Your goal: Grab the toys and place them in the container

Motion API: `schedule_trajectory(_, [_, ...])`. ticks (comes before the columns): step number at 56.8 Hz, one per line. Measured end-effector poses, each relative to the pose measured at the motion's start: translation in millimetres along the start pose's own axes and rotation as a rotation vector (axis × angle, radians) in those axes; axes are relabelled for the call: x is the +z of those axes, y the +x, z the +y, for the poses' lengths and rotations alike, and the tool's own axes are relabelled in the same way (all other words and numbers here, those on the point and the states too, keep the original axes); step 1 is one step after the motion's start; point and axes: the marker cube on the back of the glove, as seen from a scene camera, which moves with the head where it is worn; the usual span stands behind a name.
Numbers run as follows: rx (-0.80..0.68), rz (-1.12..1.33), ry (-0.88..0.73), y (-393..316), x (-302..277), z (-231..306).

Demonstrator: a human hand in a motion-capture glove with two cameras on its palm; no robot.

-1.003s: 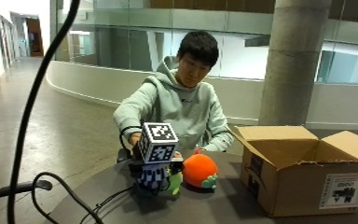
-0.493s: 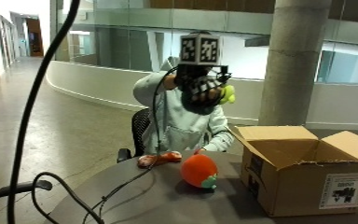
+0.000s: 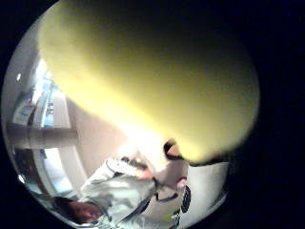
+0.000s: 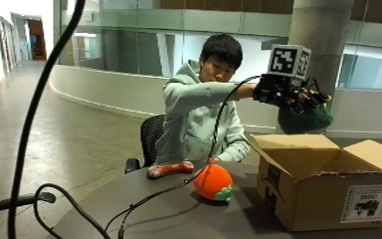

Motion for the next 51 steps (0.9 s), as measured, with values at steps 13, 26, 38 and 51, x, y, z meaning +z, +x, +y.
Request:
schedule_trajectory(13, [-0.054, -0.054, 0.035, 12.1, 2.4, 12.5])
schedule_trajectory(26, [0.122, -0.038, 0.060, 51.5, -12.2, 71.9])
schedule_trajectory(38, [0.205, -0.036, 0.021, 88.4, 2.6, 145.7])
schedule_trajectory(51, [0.215, -0.115, -0.110, 109.0, 74.6, 193.7])
